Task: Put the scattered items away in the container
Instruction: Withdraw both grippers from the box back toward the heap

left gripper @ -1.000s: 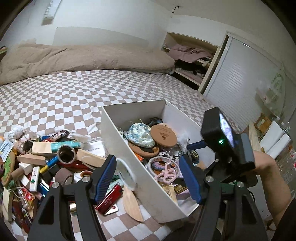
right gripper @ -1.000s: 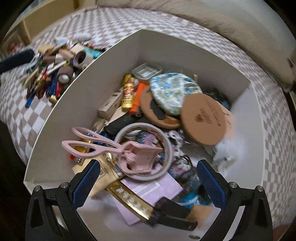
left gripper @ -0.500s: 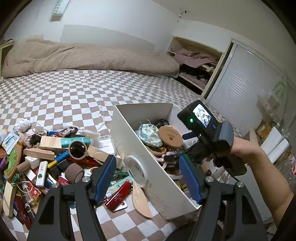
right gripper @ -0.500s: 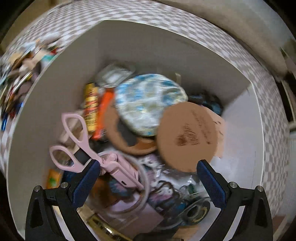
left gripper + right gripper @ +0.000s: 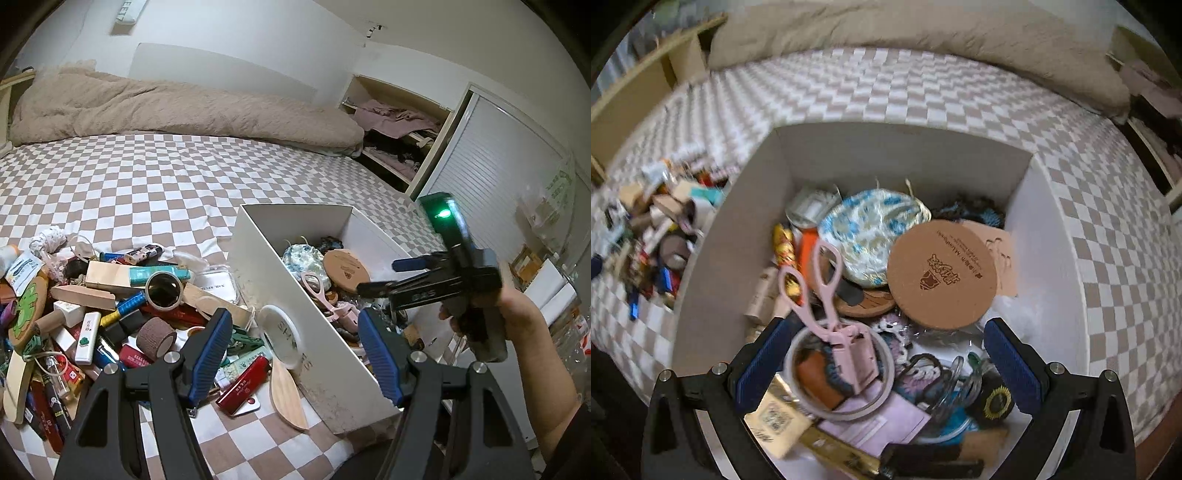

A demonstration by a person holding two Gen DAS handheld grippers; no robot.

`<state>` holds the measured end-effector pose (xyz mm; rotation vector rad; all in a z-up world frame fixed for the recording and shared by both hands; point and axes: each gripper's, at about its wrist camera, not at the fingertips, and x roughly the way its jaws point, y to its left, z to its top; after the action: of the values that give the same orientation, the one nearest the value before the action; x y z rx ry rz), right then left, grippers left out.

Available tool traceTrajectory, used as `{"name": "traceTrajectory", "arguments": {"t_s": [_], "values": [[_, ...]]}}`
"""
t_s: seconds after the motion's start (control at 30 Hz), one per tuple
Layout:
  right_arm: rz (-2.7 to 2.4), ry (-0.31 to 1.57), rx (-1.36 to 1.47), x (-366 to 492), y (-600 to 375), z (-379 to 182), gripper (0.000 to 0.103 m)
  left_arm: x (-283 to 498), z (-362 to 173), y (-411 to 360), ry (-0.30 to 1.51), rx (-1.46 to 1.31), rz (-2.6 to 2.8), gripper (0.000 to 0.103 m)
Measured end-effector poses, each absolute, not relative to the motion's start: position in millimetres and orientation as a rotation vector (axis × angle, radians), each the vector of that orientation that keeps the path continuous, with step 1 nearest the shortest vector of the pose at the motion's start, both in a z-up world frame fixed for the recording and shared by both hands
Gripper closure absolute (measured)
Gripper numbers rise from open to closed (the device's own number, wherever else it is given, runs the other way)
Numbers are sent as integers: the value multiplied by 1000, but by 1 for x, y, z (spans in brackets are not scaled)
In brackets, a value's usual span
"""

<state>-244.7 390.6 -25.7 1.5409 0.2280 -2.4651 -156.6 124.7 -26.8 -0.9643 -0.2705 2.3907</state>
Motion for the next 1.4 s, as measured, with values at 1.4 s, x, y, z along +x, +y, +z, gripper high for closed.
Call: {"name": "traceTrajectory", "arguments": {"t_s": [1.4], "values": [[-2840,44,1039,-126,354,-1,0,-119,-16,106,-207,-907,2539,0]]}}
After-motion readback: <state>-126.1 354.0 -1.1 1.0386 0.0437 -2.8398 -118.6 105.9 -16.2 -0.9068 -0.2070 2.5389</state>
